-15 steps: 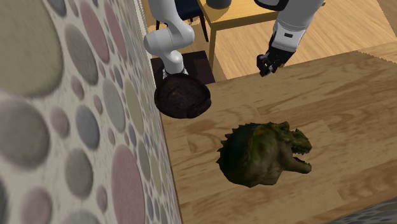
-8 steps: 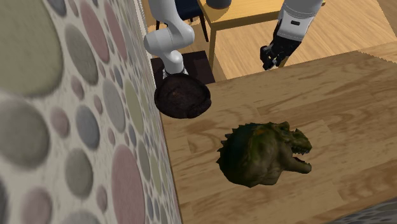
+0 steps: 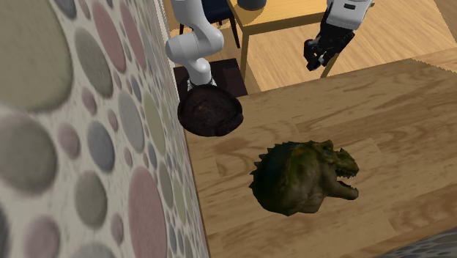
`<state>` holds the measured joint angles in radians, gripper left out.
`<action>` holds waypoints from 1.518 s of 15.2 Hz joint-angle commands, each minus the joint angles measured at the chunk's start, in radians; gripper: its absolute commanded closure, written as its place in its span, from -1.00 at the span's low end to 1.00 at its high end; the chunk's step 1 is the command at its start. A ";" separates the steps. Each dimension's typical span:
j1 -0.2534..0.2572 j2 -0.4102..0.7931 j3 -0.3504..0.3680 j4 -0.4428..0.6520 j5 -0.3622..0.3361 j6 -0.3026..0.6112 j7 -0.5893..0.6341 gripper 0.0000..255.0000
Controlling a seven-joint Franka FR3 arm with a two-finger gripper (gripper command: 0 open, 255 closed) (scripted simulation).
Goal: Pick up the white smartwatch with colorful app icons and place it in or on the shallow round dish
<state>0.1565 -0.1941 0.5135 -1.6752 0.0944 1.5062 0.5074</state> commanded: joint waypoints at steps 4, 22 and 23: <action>-0.001 0.032 0.006 0.101 -0.014 -0.072 0.013 1.00; -0.067 -0.002 -0.091 0.229 -0.011 -0.239 -0.138 1.00; -0.077 -0.020 -0.111 0.211 -0.008 -0.238 -0.168 1.00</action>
<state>0.0897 -0.1870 0.4244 -1.4373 0.0782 1.2669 0.3727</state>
